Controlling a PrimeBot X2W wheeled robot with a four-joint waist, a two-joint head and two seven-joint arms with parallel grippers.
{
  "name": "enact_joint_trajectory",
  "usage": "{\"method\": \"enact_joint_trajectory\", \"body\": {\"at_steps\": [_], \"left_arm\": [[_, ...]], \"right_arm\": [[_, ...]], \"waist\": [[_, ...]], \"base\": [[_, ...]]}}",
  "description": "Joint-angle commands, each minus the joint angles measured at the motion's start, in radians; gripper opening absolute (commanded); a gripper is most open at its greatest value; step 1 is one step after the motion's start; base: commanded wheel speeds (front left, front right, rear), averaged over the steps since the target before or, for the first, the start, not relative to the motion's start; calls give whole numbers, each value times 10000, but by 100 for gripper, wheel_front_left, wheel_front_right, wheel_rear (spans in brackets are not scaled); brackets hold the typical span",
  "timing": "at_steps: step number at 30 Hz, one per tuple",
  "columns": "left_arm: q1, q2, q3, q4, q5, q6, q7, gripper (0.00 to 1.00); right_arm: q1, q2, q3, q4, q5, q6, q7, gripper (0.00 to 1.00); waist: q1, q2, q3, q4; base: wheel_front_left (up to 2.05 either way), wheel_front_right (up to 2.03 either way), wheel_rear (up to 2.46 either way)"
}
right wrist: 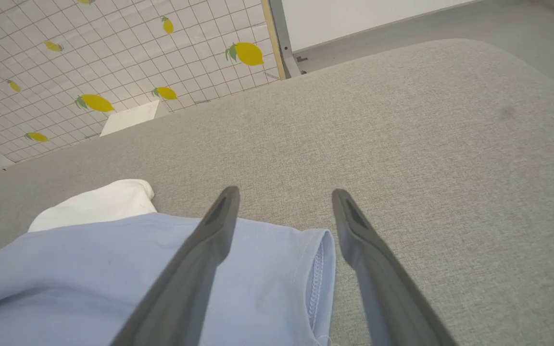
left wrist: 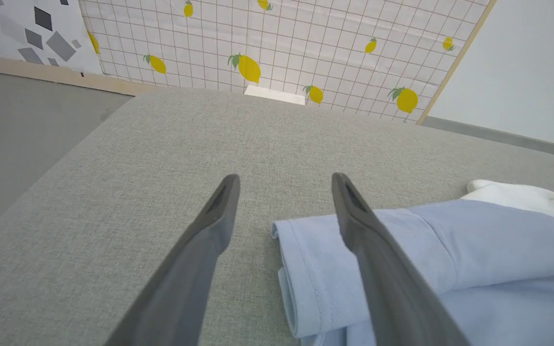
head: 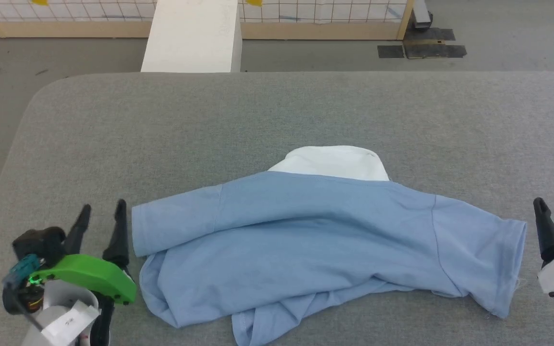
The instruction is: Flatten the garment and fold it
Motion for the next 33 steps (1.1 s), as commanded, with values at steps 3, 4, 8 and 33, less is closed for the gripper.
{"method": "enact_joint_trajectory", "body": {"at_steps": [3, 4, 8, 33], "left_arm": [[-573, 252, -286, 284, -129, 2, 1368, 100], [-873, 353, -381, 376, -149, 2, 1883, 100], [-2443, 833, -987, 892, -209, -66, 4699, 100], [-4289, 1479, -2928, 2268, -1032, -855, 10294, 0]], "right_arm": [[76, -2, 77, -69, -44, -15, -154, 100], [40, -2, 78, -100, -62, -15, -163, 100], [-184, -2, 224, -210, -141, -15, -95, 100], [-779, -1, 649, -23, -203, -15, -283, 100]], "waist": [[0, 35, 166, 74], [0, 35, 242, 97], [0, 35, 642, 119], [0, 35, 1823, -281]], "base": [[0, 0, 0], [0, 0, 0], [0, 0, 0], [0, 0, 0]]}}
